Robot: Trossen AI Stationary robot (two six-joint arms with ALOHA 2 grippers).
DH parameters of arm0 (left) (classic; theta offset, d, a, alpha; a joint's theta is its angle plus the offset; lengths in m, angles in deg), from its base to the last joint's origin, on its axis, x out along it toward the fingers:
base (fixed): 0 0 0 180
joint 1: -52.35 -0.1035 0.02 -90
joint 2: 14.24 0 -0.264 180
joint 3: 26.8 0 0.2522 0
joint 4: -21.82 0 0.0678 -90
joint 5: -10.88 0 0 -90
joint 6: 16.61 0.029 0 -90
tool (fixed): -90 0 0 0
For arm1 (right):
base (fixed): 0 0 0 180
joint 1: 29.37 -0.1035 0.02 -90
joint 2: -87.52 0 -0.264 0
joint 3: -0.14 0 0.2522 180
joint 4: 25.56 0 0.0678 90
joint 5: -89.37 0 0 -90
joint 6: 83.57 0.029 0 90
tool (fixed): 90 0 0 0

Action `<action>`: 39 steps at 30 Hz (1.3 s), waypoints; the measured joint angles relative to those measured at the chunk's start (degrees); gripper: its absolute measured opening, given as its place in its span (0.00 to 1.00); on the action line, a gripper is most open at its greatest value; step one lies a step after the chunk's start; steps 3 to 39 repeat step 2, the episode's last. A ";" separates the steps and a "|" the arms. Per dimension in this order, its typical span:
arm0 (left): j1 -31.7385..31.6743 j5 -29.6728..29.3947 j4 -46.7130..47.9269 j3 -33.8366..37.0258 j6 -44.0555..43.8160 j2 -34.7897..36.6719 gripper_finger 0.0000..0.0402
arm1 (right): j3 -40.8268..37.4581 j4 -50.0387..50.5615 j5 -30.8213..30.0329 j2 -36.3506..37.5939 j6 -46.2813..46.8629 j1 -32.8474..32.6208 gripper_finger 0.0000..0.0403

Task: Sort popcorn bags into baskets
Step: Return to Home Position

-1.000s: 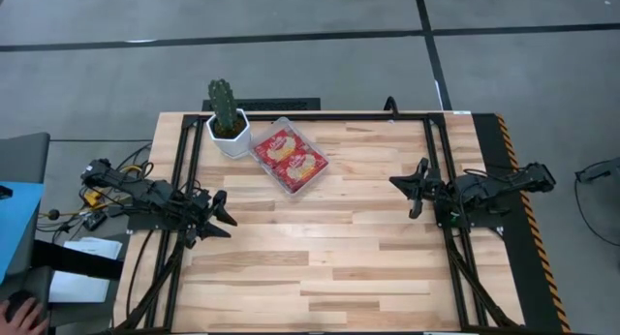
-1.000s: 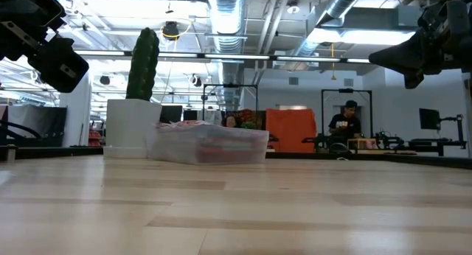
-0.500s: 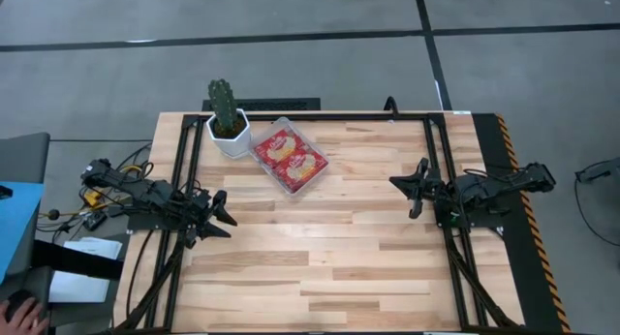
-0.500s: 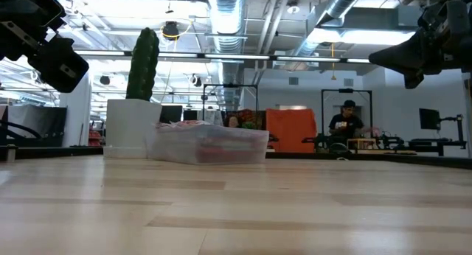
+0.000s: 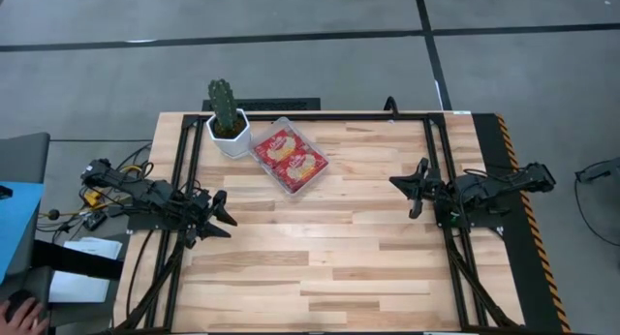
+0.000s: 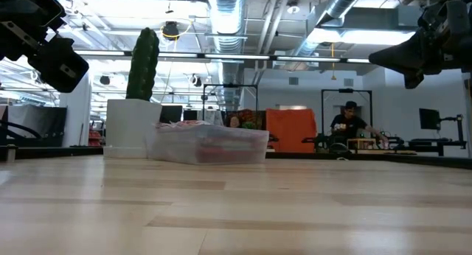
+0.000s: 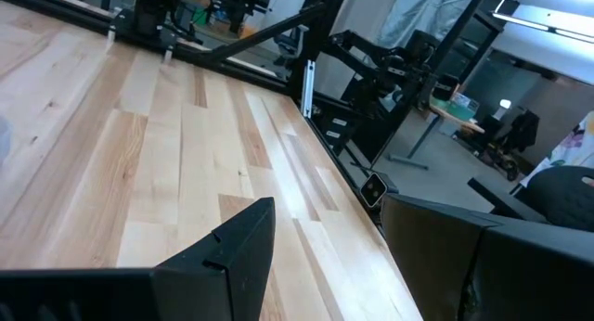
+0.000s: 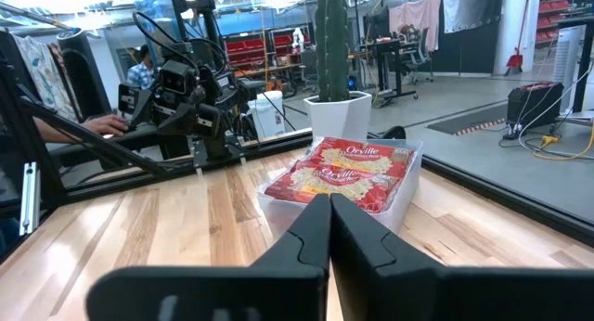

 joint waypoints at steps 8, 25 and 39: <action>0.01 0.01 0.01 0.00 0.00 0.00 0.47 | 0.00 0.02 0.02 0.00 0.00 0.02 0.08; 0.01 0.01 0.01 0.00 0.00 0.00 0.47 | 0.00 0.02 0.02 0.00 0.00 0.02 0.08; 0.01 0.01 0.01 0.00 0.00 0.00 0.47 | 0.00 0.02 0.02 0.00 0.00 0.02 0.08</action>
